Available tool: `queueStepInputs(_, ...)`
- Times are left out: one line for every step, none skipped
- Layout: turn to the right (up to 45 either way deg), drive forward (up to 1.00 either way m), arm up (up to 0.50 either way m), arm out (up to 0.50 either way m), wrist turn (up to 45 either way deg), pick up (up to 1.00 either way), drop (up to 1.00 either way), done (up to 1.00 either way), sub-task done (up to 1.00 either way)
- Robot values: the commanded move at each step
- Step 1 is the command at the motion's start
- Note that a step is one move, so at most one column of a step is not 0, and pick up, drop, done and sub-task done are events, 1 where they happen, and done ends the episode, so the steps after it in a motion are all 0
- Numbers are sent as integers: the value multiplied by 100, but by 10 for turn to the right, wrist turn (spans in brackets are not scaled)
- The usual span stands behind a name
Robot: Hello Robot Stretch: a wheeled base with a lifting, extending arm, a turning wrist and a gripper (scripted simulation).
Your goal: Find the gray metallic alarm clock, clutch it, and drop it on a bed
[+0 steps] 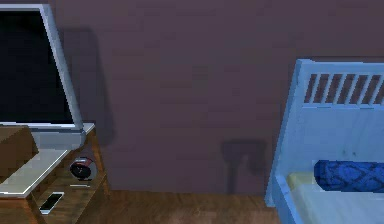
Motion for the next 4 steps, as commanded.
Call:
queueStepInputs(0,0,0,0,0,0,100,0,0)
queueStepInputs(0,0,10,0,0,0,0,0,0)
queueStepInputs(0,0,0,-8,0,0,0,0,0)
queueStepInputs(0,0,0,0,0,0,0,100,0)
